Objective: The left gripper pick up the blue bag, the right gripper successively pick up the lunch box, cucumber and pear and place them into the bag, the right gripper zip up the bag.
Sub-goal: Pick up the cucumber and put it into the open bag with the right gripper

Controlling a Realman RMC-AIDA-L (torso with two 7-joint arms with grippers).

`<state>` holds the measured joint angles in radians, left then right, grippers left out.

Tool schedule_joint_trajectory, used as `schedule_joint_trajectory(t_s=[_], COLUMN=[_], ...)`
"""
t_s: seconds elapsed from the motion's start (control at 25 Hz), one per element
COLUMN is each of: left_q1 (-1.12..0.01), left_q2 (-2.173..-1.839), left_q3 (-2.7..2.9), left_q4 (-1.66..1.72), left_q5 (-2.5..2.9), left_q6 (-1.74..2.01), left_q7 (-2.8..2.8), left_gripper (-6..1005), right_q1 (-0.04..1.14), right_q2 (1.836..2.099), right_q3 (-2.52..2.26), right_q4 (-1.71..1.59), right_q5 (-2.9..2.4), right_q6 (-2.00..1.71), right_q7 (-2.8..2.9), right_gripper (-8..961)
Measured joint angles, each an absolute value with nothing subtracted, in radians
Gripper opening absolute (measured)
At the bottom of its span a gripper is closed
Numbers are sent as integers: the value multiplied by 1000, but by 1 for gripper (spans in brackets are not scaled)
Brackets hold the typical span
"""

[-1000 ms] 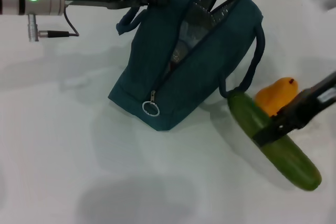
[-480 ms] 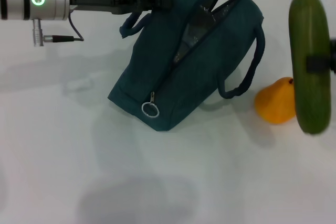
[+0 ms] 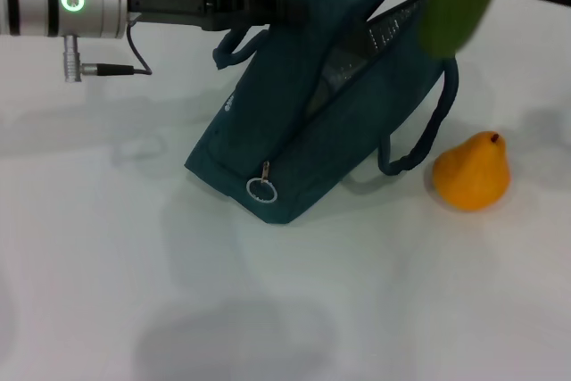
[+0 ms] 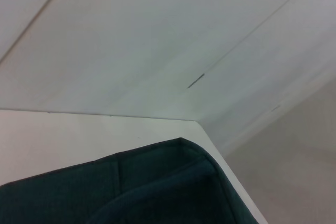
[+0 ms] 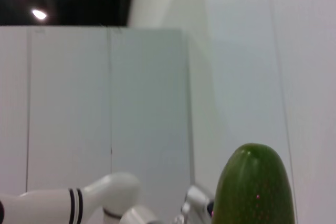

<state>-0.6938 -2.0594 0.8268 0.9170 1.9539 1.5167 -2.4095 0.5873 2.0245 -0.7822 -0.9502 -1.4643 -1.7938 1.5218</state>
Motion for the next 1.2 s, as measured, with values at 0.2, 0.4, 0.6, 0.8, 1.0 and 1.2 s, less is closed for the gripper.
schedule_joint_trajectory(t_s=[0.2, 0.4, 0.6, 0.8, 1.0, 1.2], left_q1=[-694, -698, -707, -707, -707, -707], left_q2=[-2059, -2060, -2058, -2057, -2054, -2054], left_q3=[827, 827, 827, 827, 827, 827], left_q4=[917, 917, 913, 913, 913, 913], left_q5=[1954, 1952, 1949, 1949, 1949, 1952], left_q6=[1520, 1521, 1522, 1522, 1522, 1522], left_q7=[-2412, -2414, -2414, -2415, -2415, -2414], left_gripper=[60, 60, 60, 60, 60, 60], right_q1=[589, 598, 608, 623, 636, 636], right_q2=[2020, 2022, 2024, 2025, 2026, 2027], right_q3=[-936, -1032, -1074, -1075, -1085, -1149], right_q4=[-841, -753, -662, -553, -474, -454], right_q5=[-1322, -1317, -1316, -1309, -1311, -1308], right_q6=[-1714, -1654, -1646, -1644, -1628, -1549], right_q7=[1302, 1154, 1020, 917, 830, 822], right_gripper=[640, 641, 643, 644, 646, 647])
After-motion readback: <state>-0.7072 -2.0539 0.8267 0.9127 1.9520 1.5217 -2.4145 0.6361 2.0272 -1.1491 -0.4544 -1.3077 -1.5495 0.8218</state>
